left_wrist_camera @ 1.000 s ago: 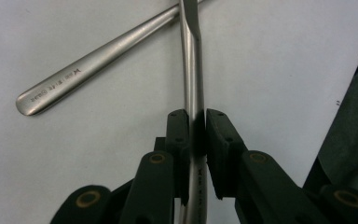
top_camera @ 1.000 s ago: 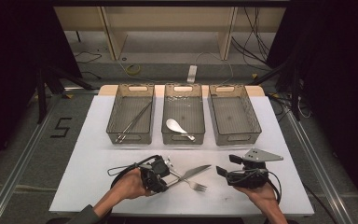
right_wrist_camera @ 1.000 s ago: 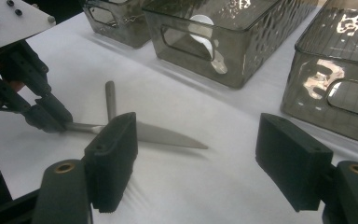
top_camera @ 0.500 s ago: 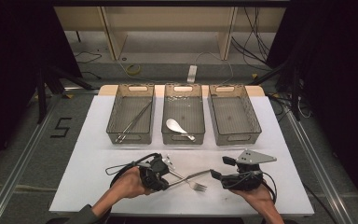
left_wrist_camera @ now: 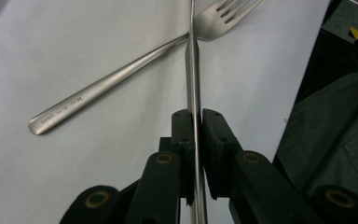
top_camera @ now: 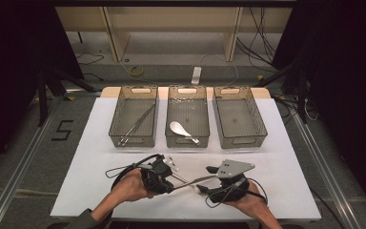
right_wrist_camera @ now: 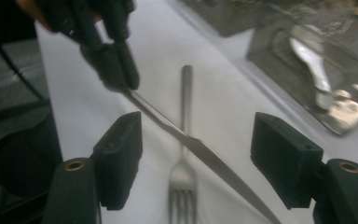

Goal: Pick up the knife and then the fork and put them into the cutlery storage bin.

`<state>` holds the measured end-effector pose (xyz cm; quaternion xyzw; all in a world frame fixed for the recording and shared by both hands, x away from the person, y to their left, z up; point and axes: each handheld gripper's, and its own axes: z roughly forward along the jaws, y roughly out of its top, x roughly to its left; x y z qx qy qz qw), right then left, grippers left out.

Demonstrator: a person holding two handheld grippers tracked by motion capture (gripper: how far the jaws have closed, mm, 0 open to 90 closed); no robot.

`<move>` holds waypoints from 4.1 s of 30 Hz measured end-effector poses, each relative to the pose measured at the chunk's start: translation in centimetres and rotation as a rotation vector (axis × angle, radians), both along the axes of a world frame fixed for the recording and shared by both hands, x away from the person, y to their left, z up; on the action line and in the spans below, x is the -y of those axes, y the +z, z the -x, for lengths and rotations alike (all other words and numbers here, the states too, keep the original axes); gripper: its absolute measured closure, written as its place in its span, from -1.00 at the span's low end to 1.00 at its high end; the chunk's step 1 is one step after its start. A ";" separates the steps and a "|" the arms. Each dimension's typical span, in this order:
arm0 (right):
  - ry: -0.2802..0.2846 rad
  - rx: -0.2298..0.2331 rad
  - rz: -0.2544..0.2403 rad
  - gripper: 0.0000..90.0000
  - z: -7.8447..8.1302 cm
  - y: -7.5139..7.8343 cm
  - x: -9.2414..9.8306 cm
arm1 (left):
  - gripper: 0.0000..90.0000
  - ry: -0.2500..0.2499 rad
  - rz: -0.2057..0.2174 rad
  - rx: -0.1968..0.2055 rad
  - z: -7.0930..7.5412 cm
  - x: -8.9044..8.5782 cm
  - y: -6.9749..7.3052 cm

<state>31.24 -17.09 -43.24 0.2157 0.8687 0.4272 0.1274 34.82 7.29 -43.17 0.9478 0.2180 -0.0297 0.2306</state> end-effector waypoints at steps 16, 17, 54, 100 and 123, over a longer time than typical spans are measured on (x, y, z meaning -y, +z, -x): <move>0.177 0.100 0.274 0.09 -0.1 -2.3 -5.9 | 0.85 -0.018 0.028 -0.026 0.4 0.1 0.7; 0.184 0.102 0.279 0.13 -0.2 -2.3 -6.0 | 0.85 -0.028 0.022 -0.027 0.4 0.1 0.8; 0.316 0.170 0.421 0.85 -0.4 -0.4 -6.3 | 0.32 -0.007 0.201 0.047 -0.6 -1.8 3.4; -0.326 -0.004 0.246 0.85 -16.3 8.9 4.1 | -0.65 0.370 0.498 0.326 0.7 -11.7 1.8; -0.504 -0.095 0.218 0.85 -23.4 7.6 3.8 | -0.65 0.427 0.528 0.359 1.2 -12.3 1.5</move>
